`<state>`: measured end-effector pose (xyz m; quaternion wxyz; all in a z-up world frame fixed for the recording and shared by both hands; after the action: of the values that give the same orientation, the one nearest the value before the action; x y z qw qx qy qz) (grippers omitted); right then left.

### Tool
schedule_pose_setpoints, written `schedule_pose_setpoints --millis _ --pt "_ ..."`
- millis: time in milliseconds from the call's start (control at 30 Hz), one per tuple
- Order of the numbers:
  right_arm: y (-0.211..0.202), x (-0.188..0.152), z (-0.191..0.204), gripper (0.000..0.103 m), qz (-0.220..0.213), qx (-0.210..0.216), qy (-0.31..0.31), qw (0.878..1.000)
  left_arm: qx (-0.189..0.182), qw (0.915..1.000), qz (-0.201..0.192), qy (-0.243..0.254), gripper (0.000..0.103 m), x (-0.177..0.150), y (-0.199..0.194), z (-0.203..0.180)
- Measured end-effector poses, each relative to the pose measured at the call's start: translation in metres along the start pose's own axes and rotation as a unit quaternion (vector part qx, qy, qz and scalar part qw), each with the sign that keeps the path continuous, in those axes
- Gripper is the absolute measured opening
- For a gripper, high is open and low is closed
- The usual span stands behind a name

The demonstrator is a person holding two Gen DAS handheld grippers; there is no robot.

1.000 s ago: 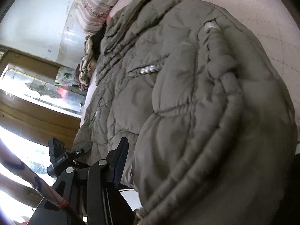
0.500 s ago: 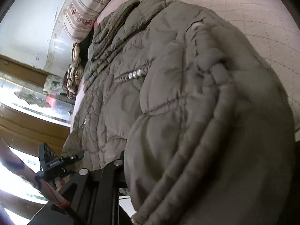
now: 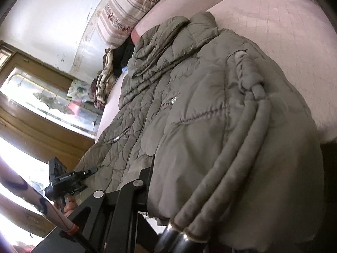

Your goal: Fold large clothes

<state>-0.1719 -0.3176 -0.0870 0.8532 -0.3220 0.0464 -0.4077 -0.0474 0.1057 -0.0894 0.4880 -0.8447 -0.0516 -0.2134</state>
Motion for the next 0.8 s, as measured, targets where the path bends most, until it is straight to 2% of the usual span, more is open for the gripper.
schedule_pose_setpoints --millis 100,233,400,667,800 --pt "0.001 -0.005 0.000 0.017 0.003 -0.014 -0.009 1.000 0.024 0.9995 0.002 0.020 0.018 0.000 0.004 -0.006" --pt "0.004 0.006 0.018 0.017 -0.004 -0.011 -0.024 1.000 0.058 0.9964 -0.028 0.056 0.018 0.018 -0.003 -0.025" --pt "0.005 0.033 0.053 0.017 -0.031 0.002 -0.056 0.998 0.107 0.9858 -0.078 0.103 0.018 0.052 -0.014 -0.051" --pt "0.008 0.078 0.103 0.017 -0.093 -0.006 -0.105 0.990 0.156 0.9694 -0.134 0.135 0.018 0.112 -0.019 -0.079" --pt "0.011 0.104 0.125 0.017 -0.117 0.000 -0.108 0.987 0.167 0.9642 -0.156 0.135 0.018 0.149 -0.023 -0.090"
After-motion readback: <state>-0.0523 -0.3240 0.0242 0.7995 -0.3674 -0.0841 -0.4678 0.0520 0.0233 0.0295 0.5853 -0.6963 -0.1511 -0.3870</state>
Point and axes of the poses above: each gripper's, at about its wrist camera, not at the fingertips, and y roughly the way its jaws point, z to its left, x to its top, the point moved 2 cm from there along y, roughly the way its jaws point, and after that the axes turned 12 degrees about y, right-handed, at the moved point
